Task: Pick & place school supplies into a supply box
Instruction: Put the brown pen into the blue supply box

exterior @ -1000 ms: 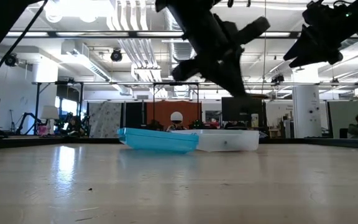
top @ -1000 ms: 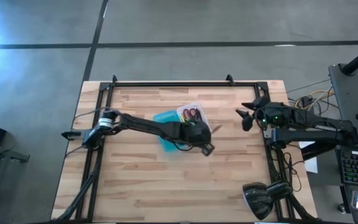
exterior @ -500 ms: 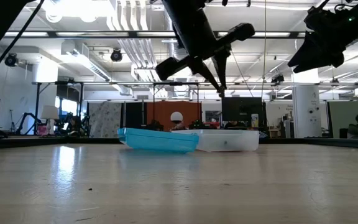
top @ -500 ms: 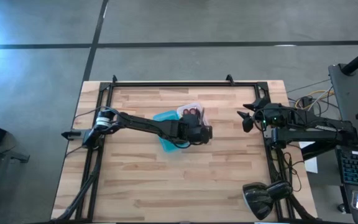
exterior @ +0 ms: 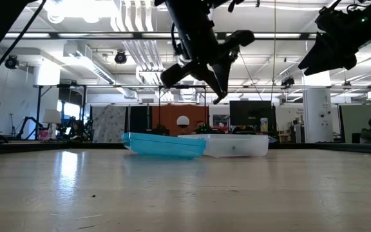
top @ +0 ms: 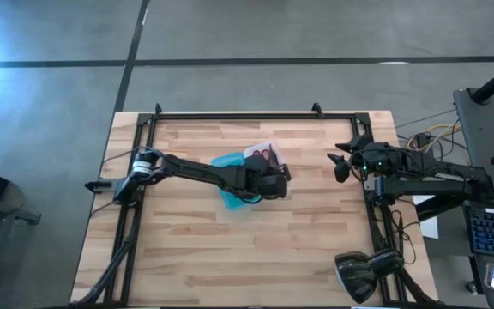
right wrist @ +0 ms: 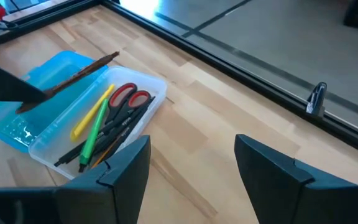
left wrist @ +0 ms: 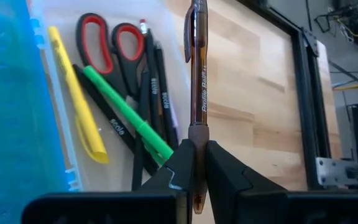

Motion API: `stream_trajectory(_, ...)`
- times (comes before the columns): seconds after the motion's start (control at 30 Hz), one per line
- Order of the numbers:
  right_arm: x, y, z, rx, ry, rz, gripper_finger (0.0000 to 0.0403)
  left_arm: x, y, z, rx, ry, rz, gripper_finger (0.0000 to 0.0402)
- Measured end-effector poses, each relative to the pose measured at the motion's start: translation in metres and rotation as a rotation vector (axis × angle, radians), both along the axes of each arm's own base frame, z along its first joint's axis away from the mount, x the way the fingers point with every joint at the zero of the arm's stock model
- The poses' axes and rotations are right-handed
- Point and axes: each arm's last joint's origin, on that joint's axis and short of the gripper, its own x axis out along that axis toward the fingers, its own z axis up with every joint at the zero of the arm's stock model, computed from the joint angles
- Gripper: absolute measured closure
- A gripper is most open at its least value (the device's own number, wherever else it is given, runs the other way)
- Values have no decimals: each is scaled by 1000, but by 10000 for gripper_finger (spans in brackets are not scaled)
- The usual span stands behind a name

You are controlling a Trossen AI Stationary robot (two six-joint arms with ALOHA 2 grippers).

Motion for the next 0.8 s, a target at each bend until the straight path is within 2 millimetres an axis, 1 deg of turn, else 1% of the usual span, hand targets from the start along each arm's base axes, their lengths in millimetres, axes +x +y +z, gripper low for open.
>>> stream_trajectory(0.2, 0, 0, -3, 2, 9, 0, 179, -1, 1, -21, -52, -6, -7, 392)
stream_trajectory(0.43, 1, 0, -12, 34, 13, -20, 179, -6, 14, -47, -87, 12, 3, 392)
stream_trajectory(0.6, 1, 0, -16, 51, 11, -31, 179, -7, 19, -56, -110, 10, -14, 388)
stream_trajectory(0.8, 2, 0, -16, 50, 7, -31, 179, -10, 21, -64, -147, 26, -26, 361)
